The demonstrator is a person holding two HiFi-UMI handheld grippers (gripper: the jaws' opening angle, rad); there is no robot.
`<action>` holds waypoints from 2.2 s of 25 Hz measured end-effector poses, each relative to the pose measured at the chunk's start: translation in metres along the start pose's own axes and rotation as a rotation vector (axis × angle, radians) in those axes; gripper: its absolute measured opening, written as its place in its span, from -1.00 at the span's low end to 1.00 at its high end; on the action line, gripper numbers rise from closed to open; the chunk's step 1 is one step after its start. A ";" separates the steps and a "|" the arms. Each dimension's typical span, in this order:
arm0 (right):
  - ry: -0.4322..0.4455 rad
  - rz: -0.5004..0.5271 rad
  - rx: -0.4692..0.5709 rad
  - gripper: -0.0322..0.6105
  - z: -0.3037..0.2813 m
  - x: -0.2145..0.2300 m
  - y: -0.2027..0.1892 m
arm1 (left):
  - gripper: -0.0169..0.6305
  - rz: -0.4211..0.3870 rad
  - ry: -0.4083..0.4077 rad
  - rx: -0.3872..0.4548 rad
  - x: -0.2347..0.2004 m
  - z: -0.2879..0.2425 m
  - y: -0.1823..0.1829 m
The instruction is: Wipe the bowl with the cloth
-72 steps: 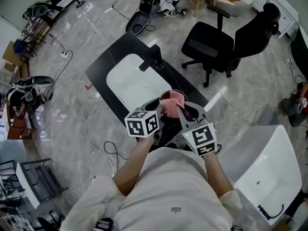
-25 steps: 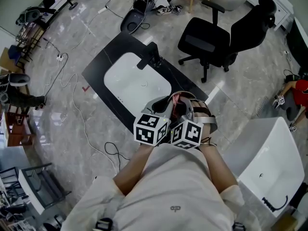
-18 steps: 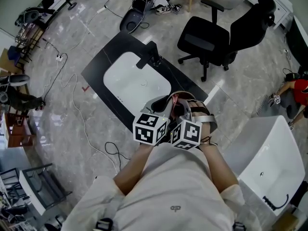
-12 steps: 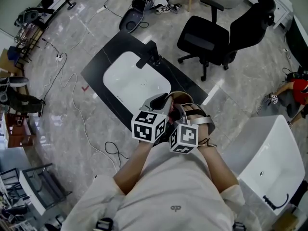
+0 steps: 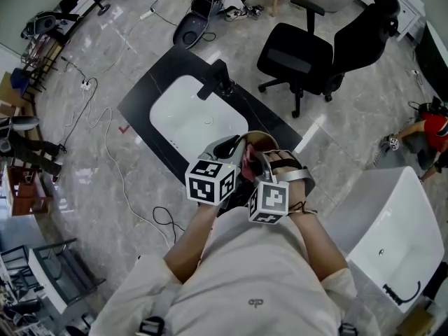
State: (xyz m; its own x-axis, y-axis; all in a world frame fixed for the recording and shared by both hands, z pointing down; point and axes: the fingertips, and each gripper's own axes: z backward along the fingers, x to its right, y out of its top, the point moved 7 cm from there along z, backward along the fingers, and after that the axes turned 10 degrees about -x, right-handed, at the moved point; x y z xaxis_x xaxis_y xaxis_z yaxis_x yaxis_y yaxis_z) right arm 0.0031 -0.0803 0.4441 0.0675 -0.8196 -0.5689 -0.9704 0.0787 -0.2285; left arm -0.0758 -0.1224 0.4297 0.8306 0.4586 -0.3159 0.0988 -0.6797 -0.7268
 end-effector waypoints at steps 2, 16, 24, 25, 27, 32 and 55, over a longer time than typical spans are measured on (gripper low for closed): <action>-0.050 0.016 -0.030 -0.85 0.001 0.006 -0.008 | -0.82 0.004 0.007 -0.002 -0.002 0.000 -0.001; -0.343 -0.006 -0.084 -0.85 0.007 0.036 -0.021 | -0.84 -0.074 0.025 -0.019 0.003 -0.002 0.000; -0.381 0.004 -0.050 -0.85 0.014 0.042 -0.010 | -0.86 -0.115 0.010 -0.041 0.015 -0.007 -0.001; -0.377 0.005 -0.050 -0.85 0.013 0.041 -0.010 | -0.86 -0.117 0.009 -0.041 0.015 -0.007 -0.001; -0.368 0.010 -0.051 -0.85 0.011 0.039 -0.009 | -0.86 -0.123 0.006 -0.039 0.017 -0.006 0.000; -0.342 0.013 -0.063 -0.85 0.007 0.034 -0.009 | -0.86 -0.147 0.010 -0.039 0.025 -0.005 0.003; -0.402 -0.074 -0.136 -0.85 0.006 0.038 -0.022 | -0.86 -0.115 0.045 -0.039 0.006 -0.011 0.003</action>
State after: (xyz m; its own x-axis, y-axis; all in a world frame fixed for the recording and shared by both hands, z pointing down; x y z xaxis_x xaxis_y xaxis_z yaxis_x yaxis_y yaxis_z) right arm 0.0288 -0.1100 0.4231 0.1972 -0.5321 -0.8234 -0.9794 -0.0701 -0.1892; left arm -0.0648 -0.1276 0.4323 0.8361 0.5094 -0.2035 0.2153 -0.6460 -0.7323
